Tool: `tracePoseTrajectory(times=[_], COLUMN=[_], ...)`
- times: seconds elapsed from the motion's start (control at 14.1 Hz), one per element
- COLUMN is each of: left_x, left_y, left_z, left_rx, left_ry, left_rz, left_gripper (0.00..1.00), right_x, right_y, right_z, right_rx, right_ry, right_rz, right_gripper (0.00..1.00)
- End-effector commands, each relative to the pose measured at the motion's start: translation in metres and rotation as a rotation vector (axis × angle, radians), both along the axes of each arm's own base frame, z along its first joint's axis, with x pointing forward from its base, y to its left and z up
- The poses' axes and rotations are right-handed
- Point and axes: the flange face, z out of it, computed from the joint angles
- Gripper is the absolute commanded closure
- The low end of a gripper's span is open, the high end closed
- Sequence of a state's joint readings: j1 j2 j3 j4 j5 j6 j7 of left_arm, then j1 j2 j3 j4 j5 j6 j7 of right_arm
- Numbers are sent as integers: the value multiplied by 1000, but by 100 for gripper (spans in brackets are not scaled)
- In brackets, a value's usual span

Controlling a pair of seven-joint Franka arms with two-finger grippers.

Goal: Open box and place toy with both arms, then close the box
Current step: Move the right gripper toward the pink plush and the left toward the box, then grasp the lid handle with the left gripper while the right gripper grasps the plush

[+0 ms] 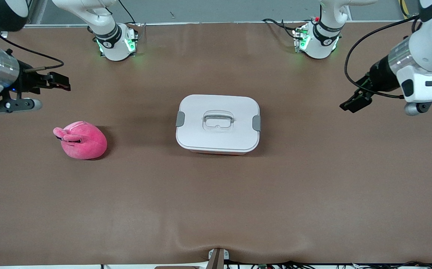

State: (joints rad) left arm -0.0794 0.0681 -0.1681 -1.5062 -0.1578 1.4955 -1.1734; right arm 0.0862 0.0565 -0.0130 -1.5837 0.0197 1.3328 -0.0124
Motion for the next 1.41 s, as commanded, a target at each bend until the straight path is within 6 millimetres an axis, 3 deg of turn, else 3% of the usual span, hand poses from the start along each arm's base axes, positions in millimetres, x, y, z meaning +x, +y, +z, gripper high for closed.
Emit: tracePoseTrajectory(times=[0.0,0.14,0.42,0.64,0.99,1.34], left_x=[-5,-4,0,2,10,-5], left_y=[-39,-56,-86,-106,-131,-193], left_z=[-3,-6,-22,-38,-64,-94], left_rx=[15,19,22,31,30,108], left_ry=[25,22,30,49,53,13], left_rz=[84,175,277,331,379,468], left_gripper=[0,0,0,0,0,0], right_x=[18,25,29,31,43,68], right_y=[-8,-6,0,11,-22,-54], right_z=[-7,-15,-26,-48,-85,-129], right_rx=[-2,5,97,124,232,315], right_ry=[18,28,27,29,-48,-132], right_rz=[-12,7,313,446,810,1259], right_gripper=[0,0,0,0,0,0])
